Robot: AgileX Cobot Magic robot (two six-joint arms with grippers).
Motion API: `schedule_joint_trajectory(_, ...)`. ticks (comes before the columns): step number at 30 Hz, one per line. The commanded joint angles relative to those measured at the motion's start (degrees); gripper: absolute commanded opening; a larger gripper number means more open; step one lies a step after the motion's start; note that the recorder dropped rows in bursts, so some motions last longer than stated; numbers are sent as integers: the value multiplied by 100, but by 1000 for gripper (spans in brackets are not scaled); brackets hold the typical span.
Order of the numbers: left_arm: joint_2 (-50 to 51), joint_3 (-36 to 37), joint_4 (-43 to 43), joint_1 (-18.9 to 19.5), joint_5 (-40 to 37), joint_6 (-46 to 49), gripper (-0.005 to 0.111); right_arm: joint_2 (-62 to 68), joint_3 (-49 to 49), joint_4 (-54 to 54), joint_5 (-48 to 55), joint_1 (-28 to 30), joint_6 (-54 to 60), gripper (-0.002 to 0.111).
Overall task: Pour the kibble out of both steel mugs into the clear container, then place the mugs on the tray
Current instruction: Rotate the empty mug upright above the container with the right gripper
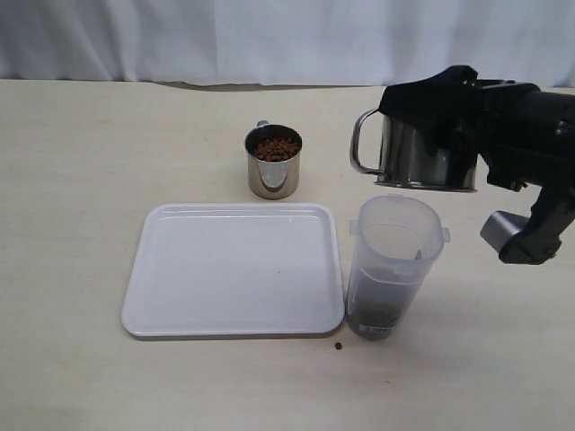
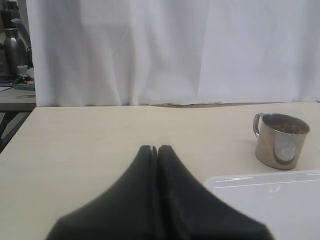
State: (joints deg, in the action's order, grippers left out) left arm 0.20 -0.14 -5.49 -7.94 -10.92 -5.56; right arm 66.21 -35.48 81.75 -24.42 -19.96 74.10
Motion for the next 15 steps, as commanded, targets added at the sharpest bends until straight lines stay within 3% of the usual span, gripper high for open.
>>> schedule_joint_trajectory(1, -20, 14, -3, 25, 90, 20, 0, -29, -35, -449, -271, -14, 483, 5)
schedule_joint_trajectory(15, -20, 14, -3, 25, 90, 20, 0, -29, -35, -449, -447, -14, 1314, 5)
